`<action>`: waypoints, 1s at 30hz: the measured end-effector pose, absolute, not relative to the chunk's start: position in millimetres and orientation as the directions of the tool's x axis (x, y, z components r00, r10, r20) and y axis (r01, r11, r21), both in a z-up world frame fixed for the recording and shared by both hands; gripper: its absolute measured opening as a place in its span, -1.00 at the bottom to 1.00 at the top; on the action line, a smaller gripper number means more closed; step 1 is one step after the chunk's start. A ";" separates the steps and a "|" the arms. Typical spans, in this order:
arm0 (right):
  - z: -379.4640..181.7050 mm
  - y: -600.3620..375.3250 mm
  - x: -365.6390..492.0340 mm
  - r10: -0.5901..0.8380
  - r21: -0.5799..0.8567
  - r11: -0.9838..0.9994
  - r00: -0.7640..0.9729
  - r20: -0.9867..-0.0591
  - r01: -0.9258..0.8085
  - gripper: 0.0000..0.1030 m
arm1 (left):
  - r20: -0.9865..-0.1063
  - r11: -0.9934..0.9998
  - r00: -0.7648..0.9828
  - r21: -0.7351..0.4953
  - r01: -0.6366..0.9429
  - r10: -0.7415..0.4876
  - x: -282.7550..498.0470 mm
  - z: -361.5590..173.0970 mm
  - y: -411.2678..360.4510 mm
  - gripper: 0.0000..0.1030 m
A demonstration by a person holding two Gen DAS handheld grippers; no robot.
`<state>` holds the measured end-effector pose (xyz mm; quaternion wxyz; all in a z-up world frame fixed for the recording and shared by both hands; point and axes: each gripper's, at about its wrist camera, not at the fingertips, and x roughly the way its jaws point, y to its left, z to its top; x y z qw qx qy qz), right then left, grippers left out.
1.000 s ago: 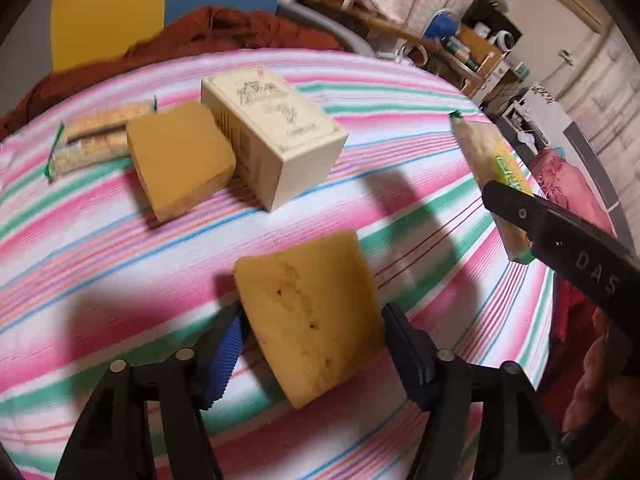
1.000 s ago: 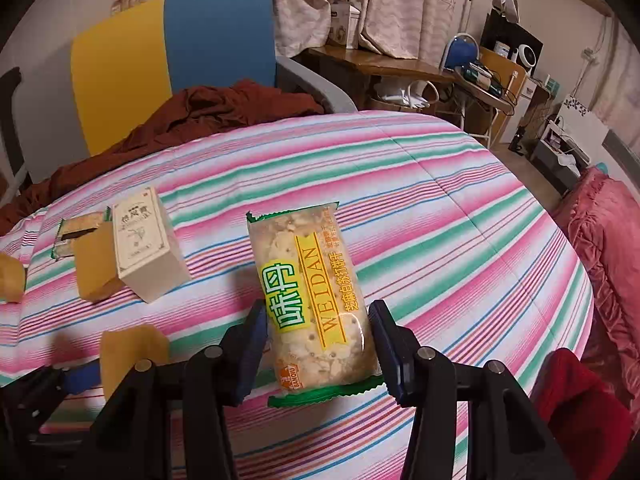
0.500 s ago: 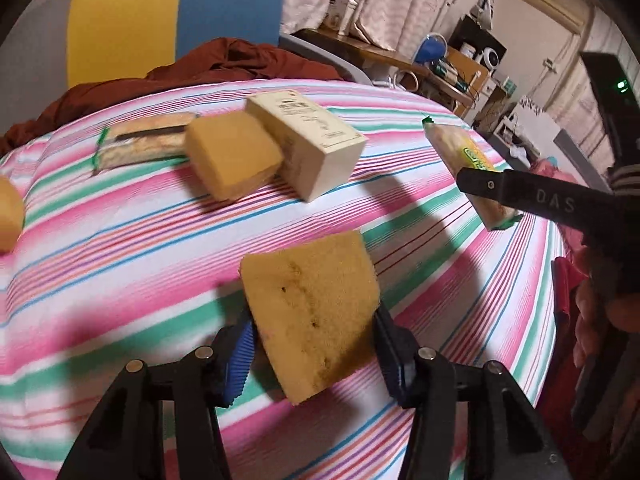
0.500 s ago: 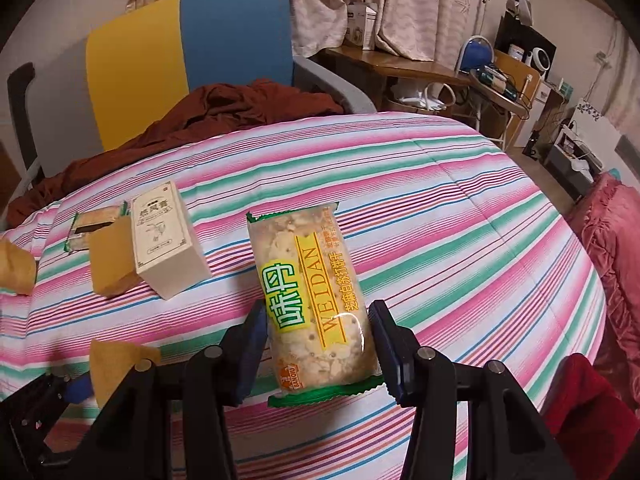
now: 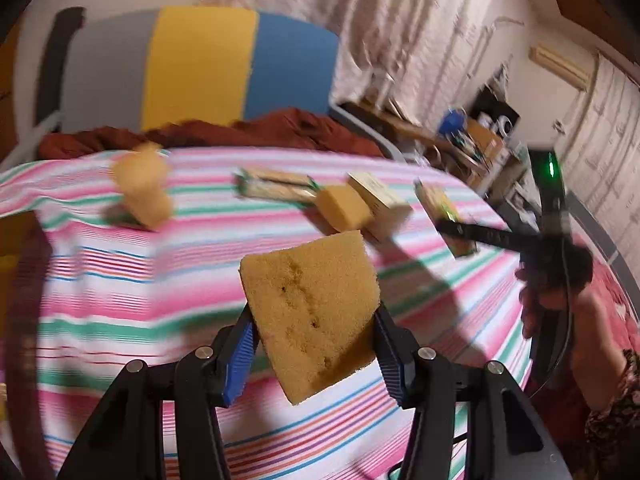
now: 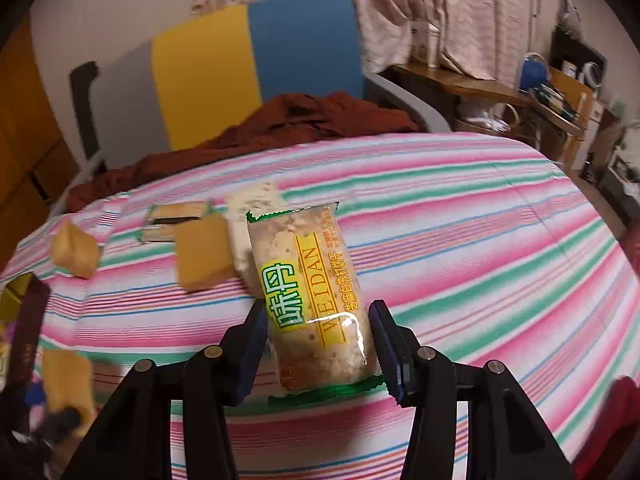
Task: Organize objects
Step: 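Carry the sponge block and WEIDAN packet over the gold tray with both grippers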
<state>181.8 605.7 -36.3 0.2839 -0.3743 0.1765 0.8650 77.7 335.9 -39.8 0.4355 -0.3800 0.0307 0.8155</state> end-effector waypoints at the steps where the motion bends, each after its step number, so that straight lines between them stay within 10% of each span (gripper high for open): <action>1: -36.2 601.0 179.6 0.349 0.103 -0.785 -0.573 -0.741 -0.611 0.00 | -0.641 -0.633 -0.349 -0.283 -0.721 0.684 71.7 -35.0 328.5 0.06; 30: -4.6 303.4 44.7 -0.101 0.124 -0.992 -0.734 -0.671 0.023 0.00 | -0.786 -0.928 -0.497 -0.339 -0.152 0.369 -147.9 -76.5 85.2 0.07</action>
